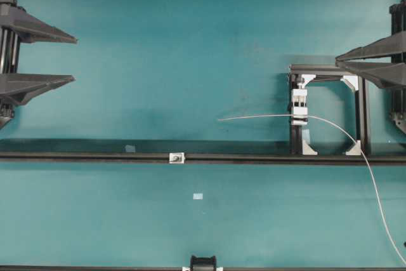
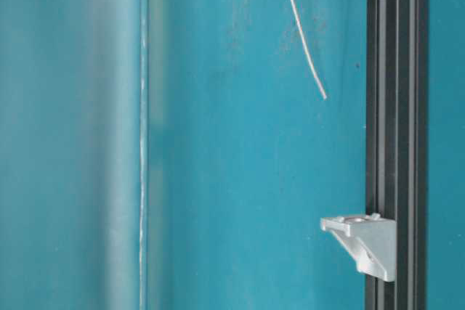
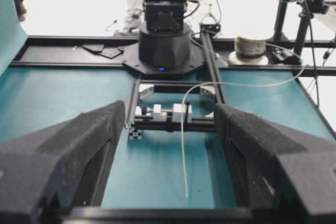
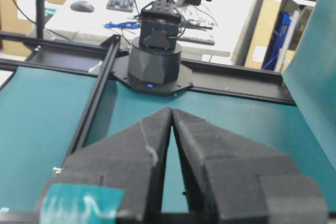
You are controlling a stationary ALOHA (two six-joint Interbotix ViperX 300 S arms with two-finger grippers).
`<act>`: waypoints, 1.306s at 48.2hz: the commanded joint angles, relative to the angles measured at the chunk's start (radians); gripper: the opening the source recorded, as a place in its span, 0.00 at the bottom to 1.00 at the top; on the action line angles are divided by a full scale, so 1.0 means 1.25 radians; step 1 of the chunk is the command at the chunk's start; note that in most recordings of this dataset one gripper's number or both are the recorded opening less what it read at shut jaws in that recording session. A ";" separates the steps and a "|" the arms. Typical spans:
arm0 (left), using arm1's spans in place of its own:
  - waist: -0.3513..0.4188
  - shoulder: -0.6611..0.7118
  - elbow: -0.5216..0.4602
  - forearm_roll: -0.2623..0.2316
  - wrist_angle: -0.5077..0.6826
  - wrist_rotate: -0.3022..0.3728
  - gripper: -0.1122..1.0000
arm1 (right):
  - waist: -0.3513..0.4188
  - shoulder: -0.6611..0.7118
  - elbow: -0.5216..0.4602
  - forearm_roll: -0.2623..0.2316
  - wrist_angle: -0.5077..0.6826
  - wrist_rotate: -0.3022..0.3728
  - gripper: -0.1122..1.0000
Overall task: Insert the wire into the hole on the left side and pull it with the left arm.
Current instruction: 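Move the right gripper toward the white wire near the right fixture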
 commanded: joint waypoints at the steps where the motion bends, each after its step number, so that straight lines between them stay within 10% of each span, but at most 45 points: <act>1: 0.001 0.002 -0.007 -0.023 -0.006 0.009 0.32 | -0.001 0.006 0.002 0.001 -0.006 0.007 0.32; 9: 0.001 0.002 0.005 -0.025 -0.007 0.009 0.09 | -0.001 0.007 0.042 0.001 -0.037 0.010 0.12; 18: 0.009 0.020 0.028 -0.025 -0.013 0.006 0.02 | -0.002 0.013 0.055 0.002 -0.072 0.036 0.12; 27: 0.018 0.044 0.055 -0.025 -0.065 0.006 0.22 | -0.015 0.053 0.060 0.001 -0.074 0.039 0.19; 39: 0.032 0.053 0.098 -0.026 -0.090 0.009 0.81 | -0.021 0.102 0.061 0.002 -0.076 0.043 0.79; 63: 0.045 0.207 0.110 -0.025 -0.157 0.017 0.81 | -0.044 0.216 0.061 0.042 -0.092 0.102 0.79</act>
